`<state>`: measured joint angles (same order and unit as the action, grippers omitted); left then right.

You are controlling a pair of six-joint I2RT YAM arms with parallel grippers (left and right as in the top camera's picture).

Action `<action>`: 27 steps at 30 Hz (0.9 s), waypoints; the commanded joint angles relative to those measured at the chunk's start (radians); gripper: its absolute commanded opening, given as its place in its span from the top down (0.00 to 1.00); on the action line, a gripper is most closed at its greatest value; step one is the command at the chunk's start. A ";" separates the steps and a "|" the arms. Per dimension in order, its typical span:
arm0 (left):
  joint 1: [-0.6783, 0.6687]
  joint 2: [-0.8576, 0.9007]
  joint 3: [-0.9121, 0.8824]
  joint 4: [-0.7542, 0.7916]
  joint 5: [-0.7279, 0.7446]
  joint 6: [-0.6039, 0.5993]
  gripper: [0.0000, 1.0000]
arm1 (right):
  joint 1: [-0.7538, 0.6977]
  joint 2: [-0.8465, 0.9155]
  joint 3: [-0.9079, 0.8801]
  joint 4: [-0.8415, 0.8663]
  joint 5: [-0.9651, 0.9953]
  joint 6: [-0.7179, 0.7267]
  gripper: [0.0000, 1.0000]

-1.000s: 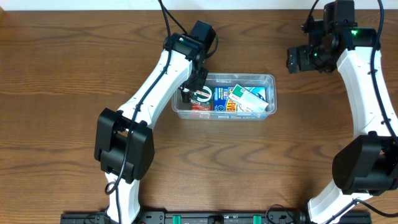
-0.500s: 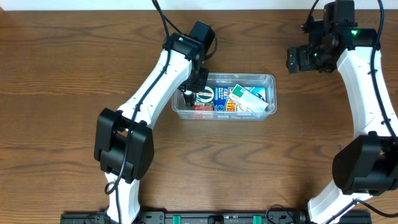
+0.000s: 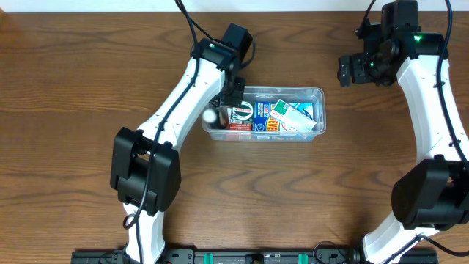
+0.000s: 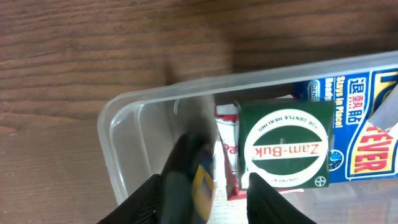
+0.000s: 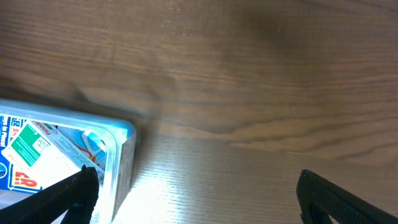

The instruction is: Pack container

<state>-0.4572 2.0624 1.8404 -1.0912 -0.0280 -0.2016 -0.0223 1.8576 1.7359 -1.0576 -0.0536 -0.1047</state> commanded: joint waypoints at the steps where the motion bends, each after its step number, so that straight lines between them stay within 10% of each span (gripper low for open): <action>1: 0.009 0.004 -0.005 0.001 -0.013 0.018 0.57 | -0.005 -0.005 0.002 -0.002 0.001 0.014 0.01; 15: 0.009 -0.002 0.043 -0.031 -0.013 0.025 0.56 | -0.005 -0.005 0.002 -0.002 0.001 0.014 0.01; 22: 0.009 -0.135 0.207 -0.212 -0.009 0.017 0.29 | -0.005 -0.005 0.002 -0.002 0.001 0.014 0.01; 24: 0.009 -0.204 0.222 -0.259 -0.009 0.000 0.00 | -0.005 -0.005 0.002 -0.002 0.001 0.014 0.01; 27: 0.008 -0.303 0.222 -0.327 -0.003 -0.064 0.02 | -0.005 -0.005 0.002 -0.002 0.001 0.014 0.01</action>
<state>-0.4534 1.8675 2.0319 -1.3800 -0.0299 -0.2050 -0.0223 1.8576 1.7359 -1.0576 -0.0536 -0.1047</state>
